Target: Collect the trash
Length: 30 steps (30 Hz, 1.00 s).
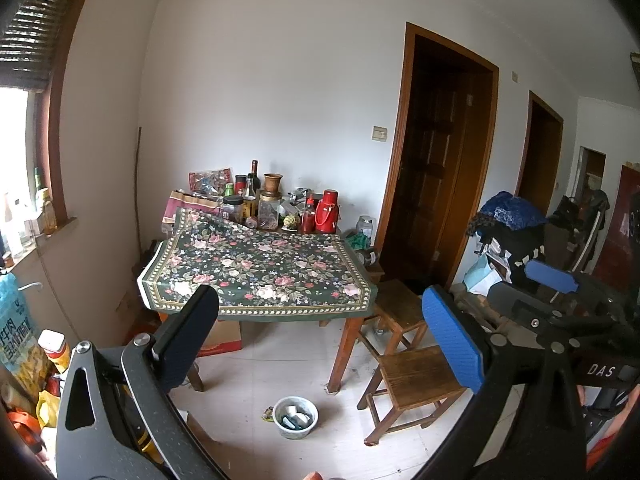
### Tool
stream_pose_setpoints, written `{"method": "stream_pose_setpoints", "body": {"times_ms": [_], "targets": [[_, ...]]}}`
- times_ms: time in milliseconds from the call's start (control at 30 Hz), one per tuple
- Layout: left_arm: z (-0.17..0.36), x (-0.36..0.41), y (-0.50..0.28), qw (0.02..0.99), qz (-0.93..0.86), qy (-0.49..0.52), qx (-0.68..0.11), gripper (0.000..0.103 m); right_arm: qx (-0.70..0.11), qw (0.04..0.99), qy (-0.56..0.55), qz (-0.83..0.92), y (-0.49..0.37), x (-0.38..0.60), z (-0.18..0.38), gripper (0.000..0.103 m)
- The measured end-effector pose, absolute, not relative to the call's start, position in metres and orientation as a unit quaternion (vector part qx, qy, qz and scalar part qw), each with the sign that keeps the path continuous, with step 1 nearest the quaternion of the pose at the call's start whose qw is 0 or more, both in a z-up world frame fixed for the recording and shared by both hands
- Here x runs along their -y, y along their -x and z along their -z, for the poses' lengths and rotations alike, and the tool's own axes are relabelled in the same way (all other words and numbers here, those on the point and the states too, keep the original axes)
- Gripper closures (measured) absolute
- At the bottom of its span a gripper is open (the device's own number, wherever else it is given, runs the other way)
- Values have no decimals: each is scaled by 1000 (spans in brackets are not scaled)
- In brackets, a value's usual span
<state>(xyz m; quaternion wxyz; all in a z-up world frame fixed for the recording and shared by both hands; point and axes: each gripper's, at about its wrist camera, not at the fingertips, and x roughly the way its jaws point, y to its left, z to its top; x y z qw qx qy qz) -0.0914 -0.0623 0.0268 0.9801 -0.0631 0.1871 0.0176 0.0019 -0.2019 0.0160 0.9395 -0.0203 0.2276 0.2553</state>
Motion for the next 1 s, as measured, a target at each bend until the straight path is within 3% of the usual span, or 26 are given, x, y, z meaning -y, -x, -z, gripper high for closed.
{"method": "stream_pose_setpoints", "body": {"times_ms": [1000], "targets": [[-29, 70, 88, 980, -17, 66, -188, 1, -235, 940, 12, -246, -7, 200, -14, 9]]}}
